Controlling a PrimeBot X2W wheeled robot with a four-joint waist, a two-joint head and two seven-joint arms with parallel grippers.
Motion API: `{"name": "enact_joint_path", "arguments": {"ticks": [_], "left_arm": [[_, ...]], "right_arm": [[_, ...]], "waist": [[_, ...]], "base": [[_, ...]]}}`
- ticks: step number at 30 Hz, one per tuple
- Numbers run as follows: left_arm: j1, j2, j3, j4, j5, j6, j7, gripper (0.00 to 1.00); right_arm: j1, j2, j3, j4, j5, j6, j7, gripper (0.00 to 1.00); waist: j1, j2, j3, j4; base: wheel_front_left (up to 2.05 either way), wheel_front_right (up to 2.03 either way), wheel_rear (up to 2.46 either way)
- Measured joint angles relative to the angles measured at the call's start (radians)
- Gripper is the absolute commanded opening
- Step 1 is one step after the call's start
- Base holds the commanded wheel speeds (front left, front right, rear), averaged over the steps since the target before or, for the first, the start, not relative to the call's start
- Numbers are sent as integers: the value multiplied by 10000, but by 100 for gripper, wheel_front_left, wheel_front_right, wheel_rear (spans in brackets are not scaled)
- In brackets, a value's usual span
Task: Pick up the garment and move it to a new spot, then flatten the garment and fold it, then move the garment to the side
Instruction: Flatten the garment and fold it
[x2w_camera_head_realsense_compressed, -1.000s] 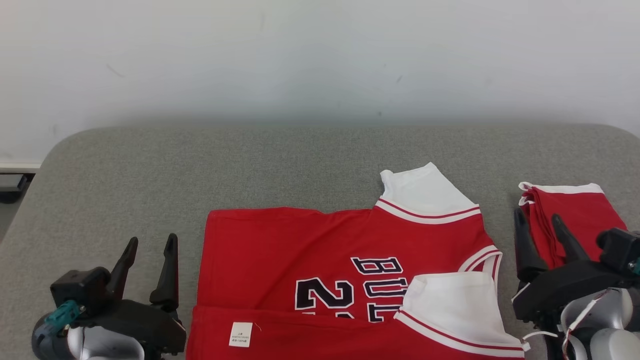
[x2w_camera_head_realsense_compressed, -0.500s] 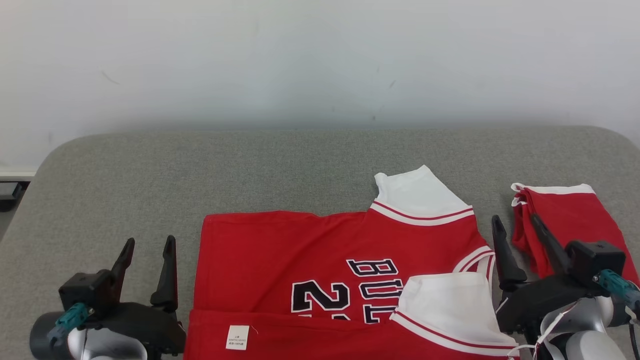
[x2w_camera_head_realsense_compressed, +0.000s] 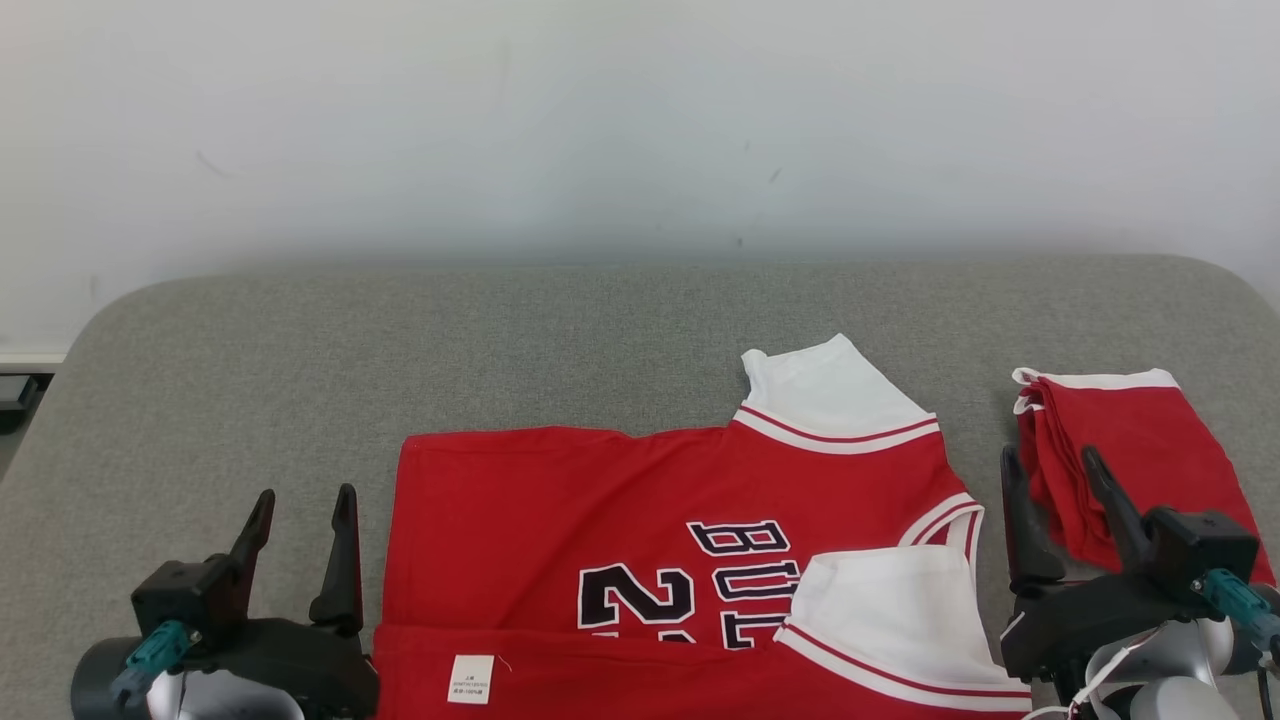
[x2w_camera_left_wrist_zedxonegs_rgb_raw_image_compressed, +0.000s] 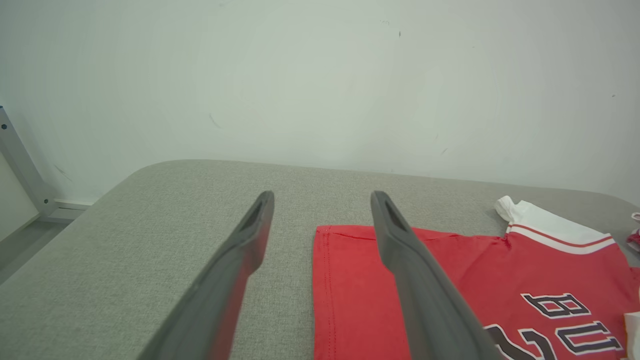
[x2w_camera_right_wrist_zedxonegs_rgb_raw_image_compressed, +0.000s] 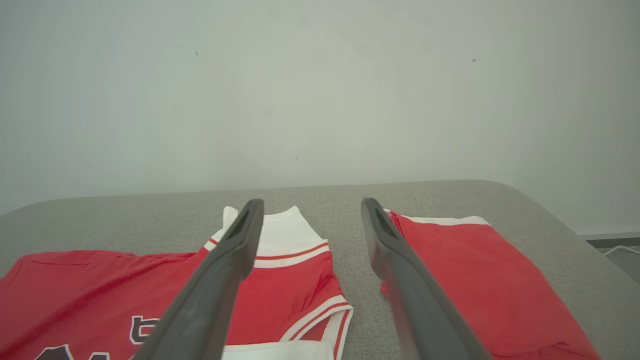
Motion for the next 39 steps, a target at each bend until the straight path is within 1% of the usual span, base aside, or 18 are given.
{"name": "enact_joint_path", "arguments": {"ticks": [14,22,24,26,27,28,29,30,31,35,37,39], "left_arm": [[190,-102,-17,180,12,0,-2,100],[188,-167,-94,224,-79,-13,107,100],[180,-197,-115,255,-104,-21,257,100],[105,-267,-213,435,-190,-192,571,100],[30,-318,-288,550,-196,-190,734,100],[-132,-370,-343,700,-219,-211,932,100],[-132,-370,-343,700,-219,-211,932,100],[-720,-428,-382,1034,-412,-284,1350,100],[-720,-428,-382,1034,-412,-284,1350,100],[-2218,-453,-330,1689,-621,-456,2199,100],[-2883,-470,-307,2105,-660,-543,2619,100],[-3516,-529,-334,2608,-696,-612,3112,100]], "right_arm": [[15,123,-46,512,15,-8,-391,100],[-5,276,-35,715,441,21,-401,100],[-78,303,105,830,531,111,-163,100],[-288,309,244,1022,545,190,134,100],[-482,305,301,1149,546,205,353,100],[-700,284,387,1254,546,293,585,100],[-700,284,387,1254,546,293,585,100],[-1266,270,533,1507,594,403,1060,100],[-1266,270,533,1507,594,403,1060,100],[-2780,232,846,2092,913,765,1998,100],[-3636,209,928,2504,953,771,2483,100],[-4405,146,1047,3010,953,865,3007,100]], "waist": [[0,1,-1,27],[0,1,77,32],[0,0,146,19],[0,1,235,7],[0,1,287,2],[0,1,341,-1],[0,1,341,-1],[0,1,460,0],[0,1,460,0],[1,1,738,6],[1,1,892,4],[1,1,1057,1]], "base": [[0,0,0],[0,0,0],[0,0,0],[0,0,0],[0,0,0],[0,0,0],[0,0,0],[0,0,0],[0,0,0],[0,0,0],[0,0,0],[0,0,0]]}}
